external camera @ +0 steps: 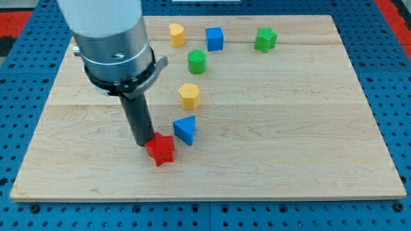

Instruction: Move your arm to bottom left

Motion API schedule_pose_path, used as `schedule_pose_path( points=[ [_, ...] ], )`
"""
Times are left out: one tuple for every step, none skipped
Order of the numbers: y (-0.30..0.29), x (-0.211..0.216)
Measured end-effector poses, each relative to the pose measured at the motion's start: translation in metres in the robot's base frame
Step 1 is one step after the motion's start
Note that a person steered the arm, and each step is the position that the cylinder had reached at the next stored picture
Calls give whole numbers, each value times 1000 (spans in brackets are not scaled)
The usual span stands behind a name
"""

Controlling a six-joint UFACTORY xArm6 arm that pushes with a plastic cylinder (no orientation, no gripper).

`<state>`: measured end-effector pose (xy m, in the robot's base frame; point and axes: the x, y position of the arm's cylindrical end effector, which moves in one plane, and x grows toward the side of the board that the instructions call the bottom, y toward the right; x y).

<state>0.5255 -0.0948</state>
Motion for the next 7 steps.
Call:
schedule_pose_path(
  points=[
    [9, 19],
    [25, 33],
    [38, 33],
    [22, 33],
    [-17, 33],
    [-65, 33],
    [-77, 30]
  ],
)
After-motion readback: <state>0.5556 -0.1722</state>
